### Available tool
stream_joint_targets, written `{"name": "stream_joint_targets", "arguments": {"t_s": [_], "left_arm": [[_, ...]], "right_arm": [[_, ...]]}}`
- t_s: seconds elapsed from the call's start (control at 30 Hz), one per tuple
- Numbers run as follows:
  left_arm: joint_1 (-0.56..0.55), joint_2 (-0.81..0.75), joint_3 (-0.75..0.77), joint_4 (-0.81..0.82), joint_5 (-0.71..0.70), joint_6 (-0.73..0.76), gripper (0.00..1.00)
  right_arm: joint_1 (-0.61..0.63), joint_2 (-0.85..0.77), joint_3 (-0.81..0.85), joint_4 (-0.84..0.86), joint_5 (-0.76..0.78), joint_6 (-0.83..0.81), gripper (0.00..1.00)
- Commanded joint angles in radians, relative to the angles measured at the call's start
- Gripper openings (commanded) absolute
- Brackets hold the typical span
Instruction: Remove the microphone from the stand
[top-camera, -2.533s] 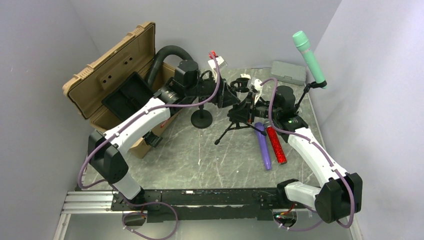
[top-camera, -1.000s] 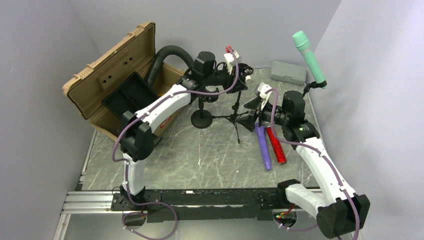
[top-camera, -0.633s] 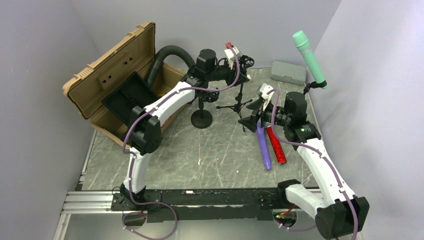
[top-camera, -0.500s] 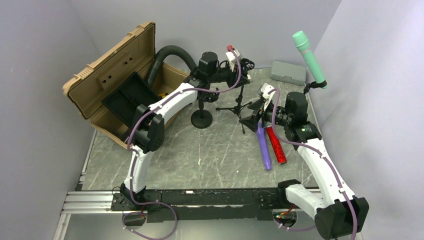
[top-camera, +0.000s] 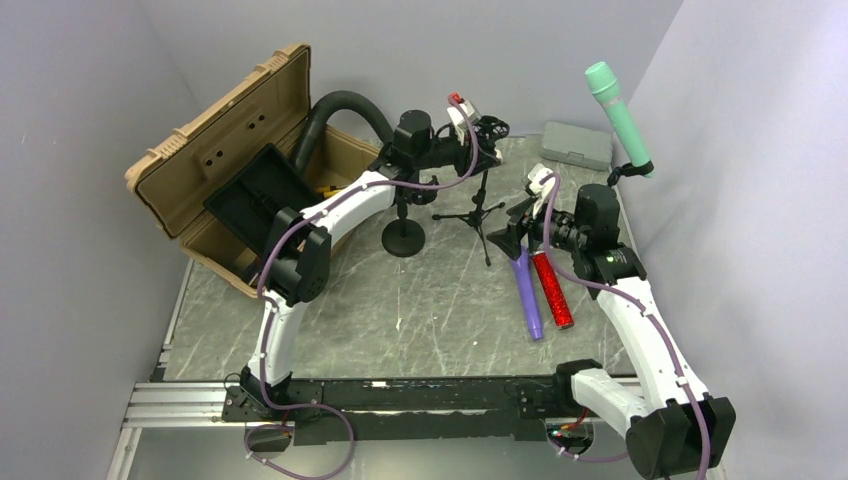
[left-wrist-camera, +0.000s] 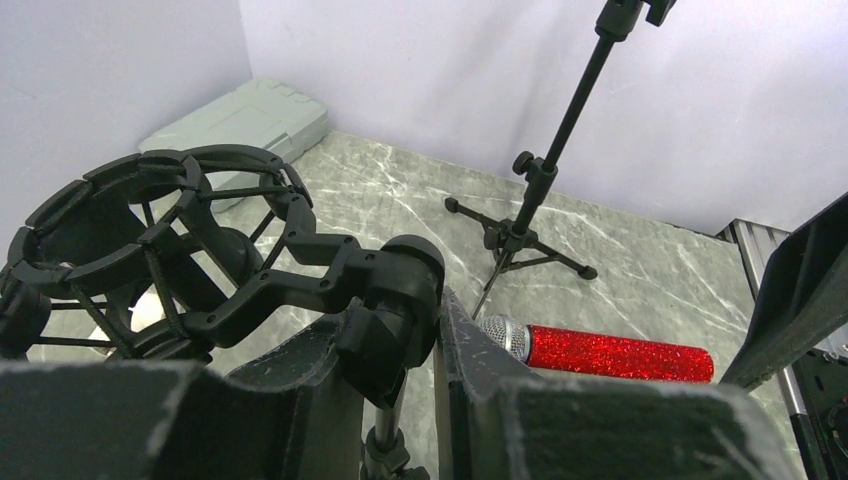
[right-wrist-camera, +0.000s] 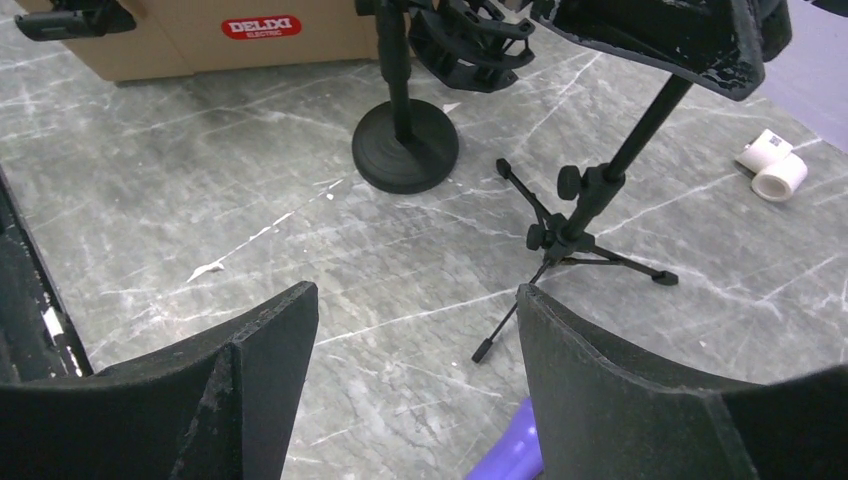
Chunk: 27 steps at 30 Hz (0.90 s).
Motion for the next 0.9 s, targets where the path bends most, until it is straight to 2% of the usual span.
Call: {"name": "stream_joint_targets", "arguments": {"t_s": [0.0, 0.1, 0.2, 0.3, 0.47, 0.87], "left_arm": [[0.006, 0.05, -0.064, -0.092, -0.075, -0.007, 0.0], [0.005, 0.046, -0.084, -0.117, -0.13, -0.013, 0.04], [0.006, 0.041, -0.092, -0.141, -0.164, -0.021, 0.24], [0.006, 0.029, -0.107, -0.153, -0.181, -0.027, 0.37], [0.002, 0.009, -0.124, -0.161, -0.176, -0.015, 0.45], [-0.015, -0.026, -0.16, -0.183, -0.156, 0.01, 0.84]], "right_arm": [[-0.009, -0.014, 0.025, 0.01, 0.03, -0.008, 0.74], [-0.011, -0.011, 0.025, 0.014, 0.026, -0.004, 0.74], [-0.013, -0.003, 0.027, 0.017, 0.019, 0.001, 0.74], [-0.014, -0.002, 0.021, 0.022, 0.013, 0.004, 0.74], [-0.019, -0.004, 0.009, 0.035, 0.008, 0.009, 0.74], [-0.025, -0.022, -0.019, 0.051, 0.007, 0.012, 0.75]]}}
